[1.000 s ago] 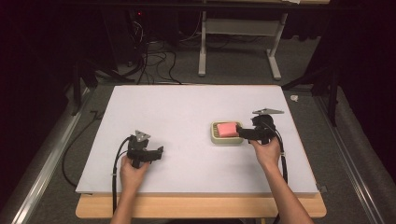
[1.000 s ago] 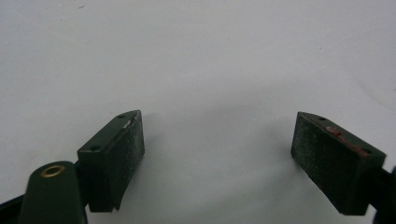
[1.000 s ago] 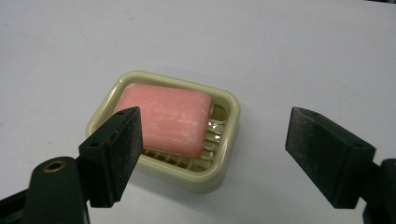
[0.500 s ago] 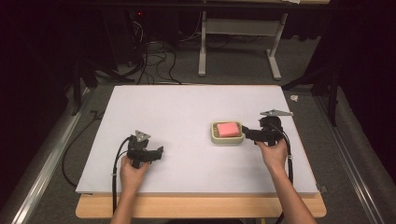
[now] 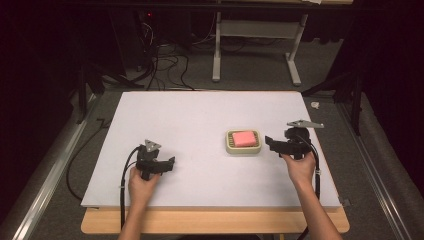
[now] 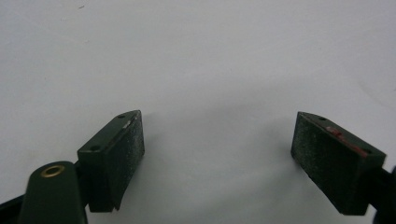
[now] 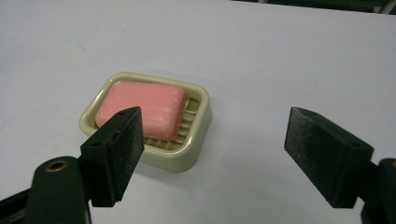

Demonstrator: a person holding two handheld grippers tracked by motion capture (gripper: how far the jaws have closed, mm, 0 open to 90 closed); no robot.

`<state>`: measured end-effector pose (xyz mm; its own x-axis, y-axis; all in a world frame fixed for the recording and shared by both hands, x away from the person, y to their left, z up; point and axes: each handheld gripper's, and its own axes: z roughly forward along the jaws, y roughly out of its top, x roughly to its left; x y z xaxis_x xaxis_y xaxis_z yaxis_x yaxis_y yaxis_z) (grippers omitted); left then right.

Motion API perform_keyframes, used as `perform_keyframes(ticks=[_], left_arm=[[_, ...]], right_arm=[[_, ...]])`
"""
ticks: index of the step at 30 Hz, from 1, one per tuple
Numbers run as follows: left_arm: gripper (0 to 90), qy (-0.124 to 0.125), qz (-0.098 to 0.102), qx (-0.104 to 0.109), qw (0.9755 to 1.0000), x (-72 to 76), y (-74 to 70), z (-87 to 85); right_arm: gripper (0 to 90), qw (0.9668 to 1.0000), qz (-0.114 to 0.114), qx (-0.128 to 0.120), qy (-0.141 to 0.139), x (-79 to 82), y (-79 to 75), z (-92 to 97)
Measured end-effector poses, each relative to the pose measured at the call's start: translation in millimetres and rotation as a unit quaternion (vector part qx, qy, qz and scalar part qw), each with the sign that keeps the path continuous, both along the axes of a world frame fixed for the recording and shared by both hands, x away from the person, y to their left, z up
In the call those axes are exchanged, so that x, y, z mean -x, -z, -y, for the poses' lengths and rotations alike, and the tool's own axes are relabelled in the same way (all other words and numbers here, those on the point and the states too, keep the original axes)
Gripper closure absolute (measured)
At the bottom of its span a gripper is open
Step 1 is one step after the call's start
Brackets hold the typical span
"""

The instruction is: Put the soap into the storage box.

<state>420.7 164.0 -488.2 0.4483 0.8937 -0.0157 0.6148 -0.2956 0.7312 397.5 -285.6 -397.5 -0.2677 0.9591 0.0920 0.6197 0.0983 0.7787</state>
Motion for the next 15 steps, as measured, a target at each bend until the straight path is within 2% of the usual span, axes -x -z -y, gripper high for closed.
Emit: perform_keyframes(ticks=[15], left_arm=[[17.7,0.0,0.0,0.0,1.0,0.0,0.0,0.0]], right_arm=[[20.6,0.9999,0.007,-0.011,0.01,13.0,1.8,16.9]])
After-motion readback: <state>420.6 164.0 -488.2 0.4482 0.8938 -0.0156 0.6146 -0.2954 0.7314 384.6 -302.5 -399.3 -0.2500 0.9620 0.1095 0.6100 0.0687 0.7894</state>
